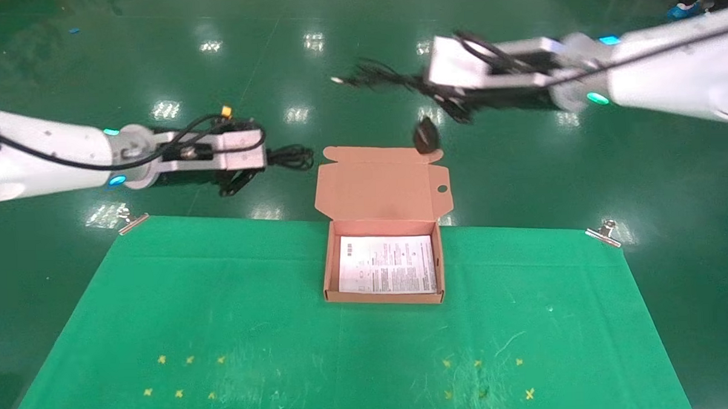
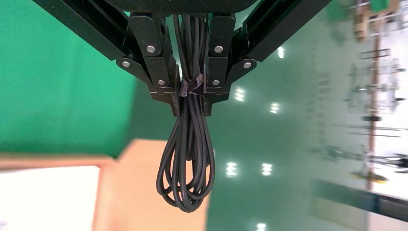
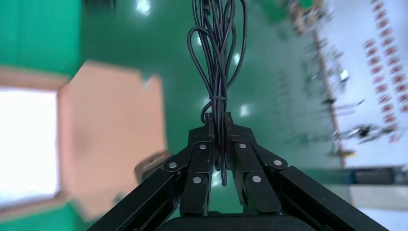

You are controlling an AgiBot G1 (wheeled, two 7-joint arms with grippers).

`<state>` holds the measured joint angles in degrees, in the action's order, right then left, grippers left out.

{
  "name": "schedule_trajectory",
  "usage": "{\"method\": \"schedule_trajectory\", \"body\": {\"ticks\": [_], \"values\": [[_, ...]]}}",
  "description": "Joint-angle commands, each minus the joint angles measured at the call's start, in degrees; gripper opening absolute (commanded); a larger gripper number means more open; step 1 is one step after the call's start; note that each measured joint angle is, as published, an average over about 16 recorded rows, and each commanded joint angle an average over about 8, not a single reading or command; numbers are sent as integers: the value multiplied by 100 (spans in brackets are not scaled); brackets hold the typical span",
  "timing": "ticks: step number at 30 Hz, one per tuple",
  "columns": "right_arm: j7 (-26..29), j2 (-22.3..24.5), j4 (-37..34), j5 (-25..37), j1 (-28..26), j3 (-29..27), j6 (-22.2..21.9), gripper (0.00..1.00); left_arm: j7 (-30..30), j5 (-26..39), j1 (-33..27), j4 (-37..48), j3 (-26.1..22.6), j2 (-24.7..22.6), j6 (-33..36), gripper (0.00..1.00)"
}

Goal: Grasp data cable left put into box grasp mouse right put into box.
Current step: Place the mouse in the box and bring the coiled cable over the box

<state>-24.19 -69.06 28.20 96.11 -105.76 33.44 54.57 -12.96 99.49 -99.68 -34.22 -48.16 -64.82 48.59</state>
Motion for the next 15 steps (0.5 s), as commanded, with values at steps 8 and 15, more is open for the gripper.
{"method": "schedule_trajectory", "body": {"ticks": [8,15], "values": [[-762,-764,-920,-323,-405,-174,-420,0,215,303,-162,168,-43,-349,-610,0],[-935,-826,-1091,-491,-432,-192,-410,0,273,386,-188,263,-59,-422,-755,0]]}}
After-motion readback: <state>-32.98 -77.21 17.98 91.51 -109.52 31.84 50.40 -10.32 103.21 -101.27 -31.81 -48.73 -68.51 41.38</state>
